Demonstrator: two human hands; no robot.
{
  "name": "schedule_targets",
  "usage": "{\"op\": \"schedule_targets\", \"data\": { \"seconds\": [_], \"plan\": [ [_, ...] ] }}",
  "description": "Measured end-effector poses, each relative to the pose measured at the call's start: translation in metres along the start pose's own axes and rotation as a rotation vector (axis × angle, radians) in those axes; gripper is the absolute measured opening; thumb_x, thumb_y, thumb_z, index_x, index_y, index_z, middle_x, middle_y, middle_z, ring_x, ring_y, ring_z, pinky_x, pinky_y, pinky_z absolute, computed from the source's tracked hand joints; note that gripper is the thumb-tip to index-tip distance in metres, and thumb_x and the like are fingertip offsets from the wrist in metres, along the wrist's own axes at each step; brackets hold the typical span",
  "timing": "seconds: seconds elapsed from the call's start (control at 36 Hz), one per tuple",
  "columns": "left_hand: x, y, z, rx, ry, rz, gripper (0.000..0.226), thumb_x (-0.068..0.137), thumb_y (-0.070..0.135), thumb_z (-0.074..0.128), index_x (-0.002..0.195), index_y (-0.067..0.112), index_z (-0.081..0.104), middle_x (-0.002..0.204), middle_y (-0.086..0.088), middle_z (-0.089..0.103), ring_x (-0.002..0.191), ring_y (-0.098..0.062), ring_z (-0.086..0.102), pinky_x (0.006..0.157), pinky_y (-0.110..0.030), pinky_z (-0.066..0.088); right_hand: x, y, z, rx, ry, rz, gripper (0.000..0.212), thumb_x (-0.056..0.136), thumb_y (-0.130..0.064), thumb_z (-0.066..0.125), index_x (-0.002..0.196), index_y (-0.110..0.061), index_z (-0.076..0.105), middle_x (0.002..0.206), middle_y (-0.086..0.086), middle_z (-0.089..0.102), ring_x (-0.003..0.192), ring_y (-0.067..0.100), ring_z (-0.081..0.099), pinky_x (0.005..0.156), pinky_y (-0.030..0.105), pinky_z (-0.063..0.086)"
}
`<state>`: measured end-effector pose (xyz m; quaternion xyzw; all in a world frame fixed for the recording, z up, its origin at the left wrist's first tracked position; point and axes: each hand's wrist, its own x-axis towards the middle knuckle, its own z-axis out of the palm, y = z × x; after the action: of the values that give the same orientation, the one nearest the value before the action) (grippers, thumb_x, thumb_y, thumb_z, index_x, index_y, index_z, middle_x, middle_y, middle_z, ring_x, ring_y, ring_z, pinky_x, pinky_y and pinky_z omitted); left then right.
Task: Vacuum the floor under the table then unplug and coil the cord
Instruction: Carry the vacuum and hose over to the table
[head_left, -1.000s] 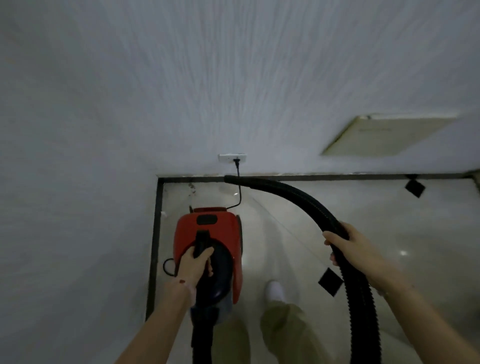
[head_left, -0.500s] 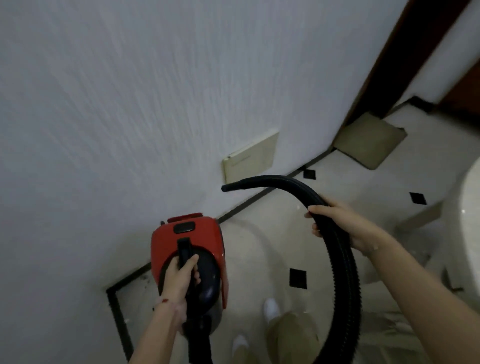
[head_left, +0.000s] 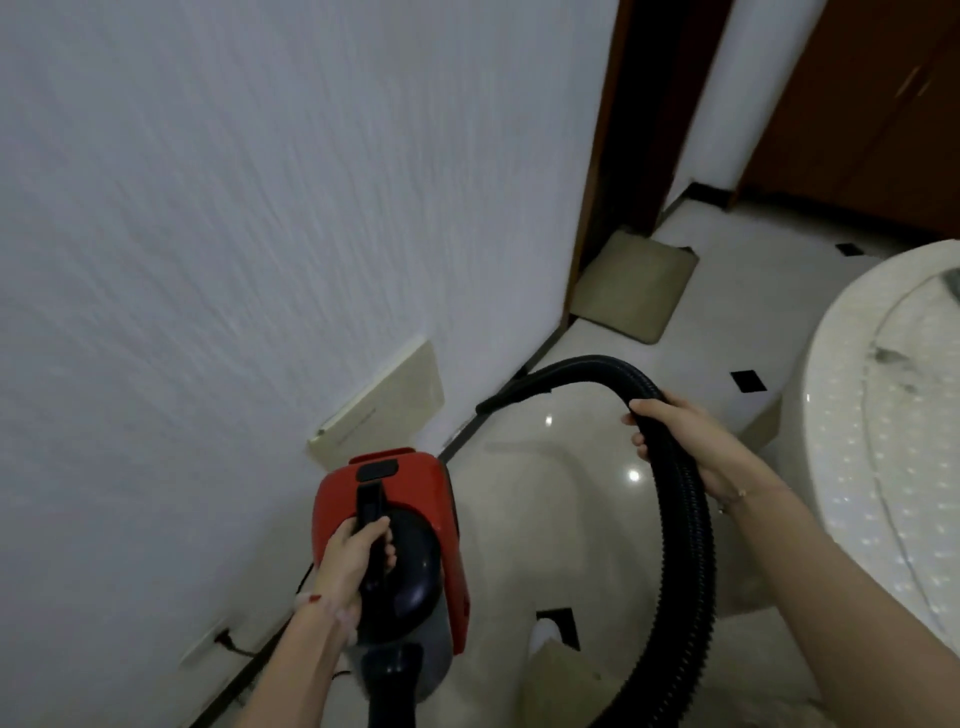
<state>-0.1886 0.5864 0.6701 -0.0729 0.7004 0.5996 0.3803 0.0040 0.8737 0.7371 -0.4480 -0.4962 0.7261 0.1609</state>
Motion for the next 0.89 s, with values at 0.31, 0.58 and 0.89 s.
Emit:
{"op": "schedule_targets", "data": {
  "seconds": [0.31,0.58,0.89],
  "plan": [
    [0.107,0.077,0.162,0.001,-0.133,-0.070,0.017,0.094,0.005,0.050,0.077,0.007,0.050,0.060,-0.005,0.048,0.034,-0.005,0.048,0.037,-0.014,0.042,0.129,-0.104,-0.083,0.025,0.139,-0.146,0.035,0.092,-0.010,0.056,0.126,-0.010,0.049,0.085,0.009,0.055,0.050,0.013,0.053,0.045,0.024,0.050],
    [0.230,0.165,0.323,0.034,-0.287,-0.141,0.025,0.094,0.001,0.047,0.070,0.003,0.052,0.042,-0.001,0.054,0.035,-0.009,0.053,0.038,-0.015,0.046,0.258,-0.218,-0.171,-0.047,0.224,-0.117,0.032,0.094,-0.012,0.054,0.125,-0.009,0.050,0.088,0.011,0.058,0.049,0.011,0.054,0.043,0.020,0.049],
    [0.344,0.262,0.502,0.211,-0.457,-0.229,0.015,0.092,-0.001,0.049,0.079,0.003,0.053,0.067,-0.009,0.050,0.058,-0.017,0.050,0.049,-0.022,0.049,0.366,-0.296,-0.242,-0.038,0.386,-0.073,0.029,0.094,-0.011,0.054,0.123,-0.010,0.055,0.094,0.015,0.060,0.058,0.017,0.051,0.047,0.022,0.051]
  ]
}}
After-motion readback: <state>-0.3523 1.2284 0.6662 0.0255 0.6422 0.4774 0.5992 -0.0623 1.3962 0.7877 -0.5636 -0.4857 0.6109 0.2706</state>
